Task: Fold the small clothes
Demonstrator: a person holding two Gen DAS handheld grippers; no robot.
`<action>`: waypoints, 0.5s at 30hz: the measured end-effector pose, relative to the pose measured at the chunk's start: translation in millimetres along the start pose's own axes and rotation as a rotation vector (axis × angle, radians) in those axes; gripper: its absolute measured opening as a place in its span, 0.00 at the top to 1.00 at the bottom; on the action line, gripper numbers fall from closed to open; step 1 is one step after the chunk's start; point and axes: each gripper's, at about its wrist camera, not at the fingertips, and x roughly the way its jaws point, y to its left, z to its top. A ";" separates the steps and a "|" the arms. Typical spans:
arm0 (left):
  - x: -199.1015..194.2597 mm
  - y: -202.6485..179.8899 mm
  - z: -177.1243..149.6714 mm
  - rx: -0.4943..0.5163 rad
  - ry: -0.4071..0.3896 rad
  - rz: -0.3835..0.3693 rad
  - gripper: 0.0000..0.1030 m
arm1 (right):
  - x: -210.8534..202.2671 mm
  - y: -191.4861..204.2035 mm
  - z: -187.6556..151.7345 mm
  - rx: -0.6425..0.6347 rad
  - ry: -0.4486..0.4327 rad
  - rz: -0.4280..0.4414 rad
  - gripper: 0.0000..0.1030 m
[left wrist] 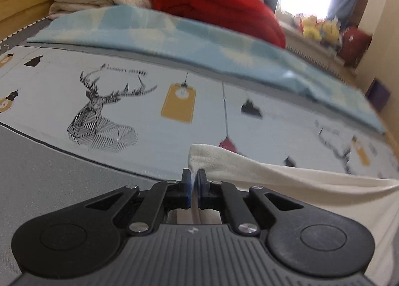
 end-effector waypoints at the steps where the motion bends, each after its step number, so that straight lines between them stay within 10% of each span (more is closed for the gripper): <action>1: 2.4 -2.1 0.0 0.005 -0.002 0.003 0.96 | 5.4 2.5 -0.6 -0.003 0.010 -0.012 0.98; 7: 3.2 0.0 14.1 -0.065 -0.037 0.015 0.90 | 20.8 16.6 3.7 0.033 -0.024 -0.073 0.98; 15: 4.8 16.7 16.3 -0.074 0.232 -0.059 0.83 | 41.3 14.0 -11.3 0.023 0.280 -0.074 0.89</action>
